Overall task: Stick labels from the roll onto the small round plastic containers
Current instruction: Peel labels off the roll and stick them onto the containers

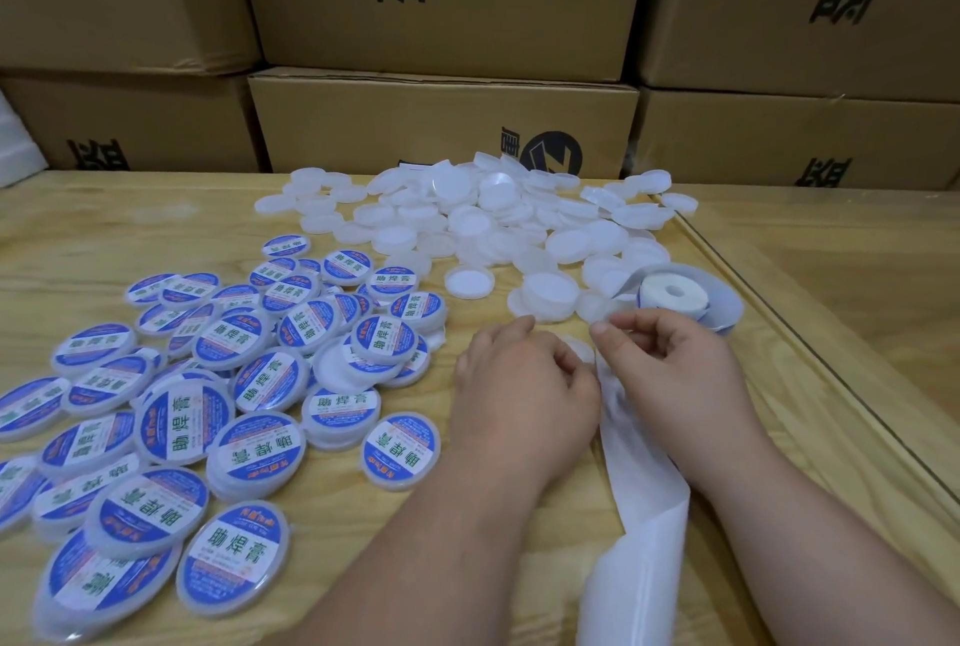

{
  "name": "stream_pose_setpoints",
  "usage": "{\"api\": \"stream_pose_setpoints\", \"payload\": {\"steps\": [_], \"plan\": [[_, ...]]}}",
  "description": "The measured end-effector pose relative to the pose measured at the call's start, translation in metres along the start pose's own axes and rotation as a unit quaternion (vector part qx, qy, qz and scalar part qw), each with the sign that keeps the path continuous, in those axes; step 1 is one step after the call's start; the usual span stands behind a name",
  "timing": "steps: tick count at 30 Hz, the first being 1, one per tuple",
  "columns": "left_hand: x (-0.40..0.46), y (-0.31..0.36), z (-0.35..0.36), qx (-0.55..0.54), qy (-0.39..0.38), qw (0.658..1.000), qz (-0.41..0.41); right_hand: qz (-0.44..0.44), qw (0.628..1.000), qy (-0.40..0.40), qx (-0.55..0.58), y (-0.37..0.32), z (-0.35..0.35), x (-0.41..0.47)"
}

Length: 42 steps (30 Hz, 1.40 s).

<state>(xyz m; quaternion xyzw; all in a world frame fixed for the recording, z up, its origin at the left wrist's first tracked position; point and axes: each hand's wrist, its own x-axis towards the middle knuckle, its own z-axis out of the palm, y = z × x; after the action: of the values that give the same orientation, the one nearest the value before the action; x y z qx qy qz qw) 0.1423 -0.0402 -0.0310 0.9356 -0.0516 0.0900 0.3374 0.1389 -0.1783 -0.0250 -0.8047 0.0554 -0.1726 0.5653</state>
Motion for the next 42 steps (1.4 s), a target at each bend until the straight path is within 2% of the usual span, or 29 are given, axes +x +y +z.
{"api": "stream_pose_setpoints", "payload": {"steps": [4,7,10,17,20,25,30,34,42], "plan": [[-0.001,0.004,-0.003,-0.057,0.028,0.998,0.007,0.000,1.000,-0.022,-0.012,-0.002,0.001,-0.001],[-0.005,0.008,-0.005,-0.109,-0.018,0.993,0.033,-0.007,0.999,-0.025,-0.023,-0.003,-0.001,0.000],[-0.009,0.011,-0.005,-0.157,-0.065,0.984,0.047,0.001,1.000,-0.017,0.015,-0.003,-0.004,0.000],[-0.013,0.010,-0.006,-0.237,-0.102,0.962,0.092,0.059,0.995,0.000,0.082,-0.002,-0.008,0.005],[-0.010,0.010,-0.010,-0.286,-0.067,0.953,0.071,0.068,0.995,-0.015,0.074,-0.001,-0.010,0.005],[-0.003,0.007,-0.015,-0.410,0.031,0.912,-0.014,0.057,0.997,-0.047,0.038,-0.004,-0.009,0.002],[-0.001,0.004,-0.012,-0.387,0.013,0.922,0.000,0.018,0.996,-0.081,-0.022,-0.009,-0.006,-0.003],[-0.001,0.005,-0.009,-0.368,-0.031,0.929,0.017,0.015,0.993,-0.117,-0.016,-0.012,-0.006,-0.005],[-0.001,0.007,-0.008,-0.357,-0.064,0.932,0.024,0.055,0.994,-0.078,0.057,-0.012,-0.007,-0.003]]}}
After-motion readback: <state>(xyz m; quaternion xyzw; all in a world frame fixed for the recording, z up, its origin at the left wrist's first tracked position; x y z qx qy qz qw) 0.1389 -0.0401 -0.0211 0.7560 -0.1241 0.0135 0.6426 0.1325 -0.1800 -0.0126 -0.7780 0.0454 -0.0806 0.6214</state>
